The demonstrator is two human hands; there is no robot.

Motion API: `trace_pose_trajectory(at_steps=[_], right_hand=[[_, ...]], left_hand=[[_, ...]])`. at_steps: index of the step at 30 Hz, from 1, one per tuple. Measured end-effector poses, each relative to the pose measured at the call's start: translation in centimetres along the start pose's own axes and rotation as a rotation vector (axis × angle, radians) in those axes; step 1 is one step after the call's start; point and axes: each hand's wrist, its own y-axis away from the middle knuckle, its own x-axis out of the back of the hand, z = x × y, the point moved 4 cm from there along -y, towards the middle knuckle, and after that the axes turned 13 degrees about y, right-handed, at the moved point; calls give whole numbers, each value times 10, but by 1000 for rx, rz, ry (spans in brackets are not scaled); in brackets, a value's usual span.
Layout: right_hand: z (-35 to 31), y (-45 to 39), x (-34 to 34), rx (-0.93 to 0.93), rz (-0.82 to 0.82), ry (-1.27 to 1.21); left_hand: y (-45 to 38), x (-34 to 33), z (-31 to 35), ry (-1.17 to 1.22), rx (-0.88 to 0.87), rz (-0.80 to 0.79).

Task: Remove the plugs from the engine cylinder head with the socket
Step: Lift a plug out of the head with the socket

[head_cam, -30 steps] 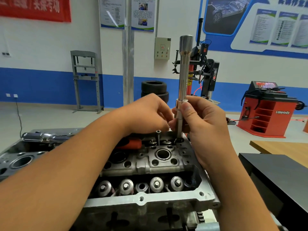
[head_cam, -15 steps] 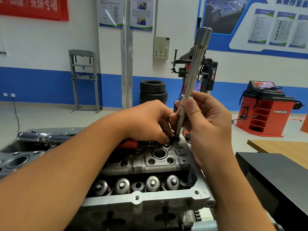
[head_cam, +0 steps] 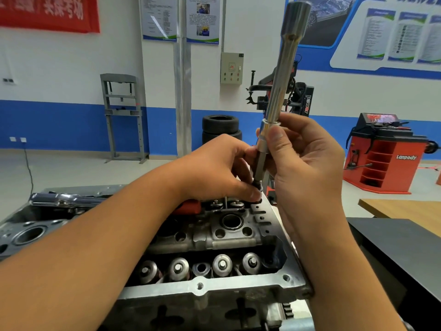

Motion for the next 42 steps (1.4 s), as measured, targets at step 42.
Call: trace_pose_trajectory(at_steps=[42], right_hand=[[-185,245,558,-979,616,766]], left_hand=[[29,-480,239,839,249,-16]])
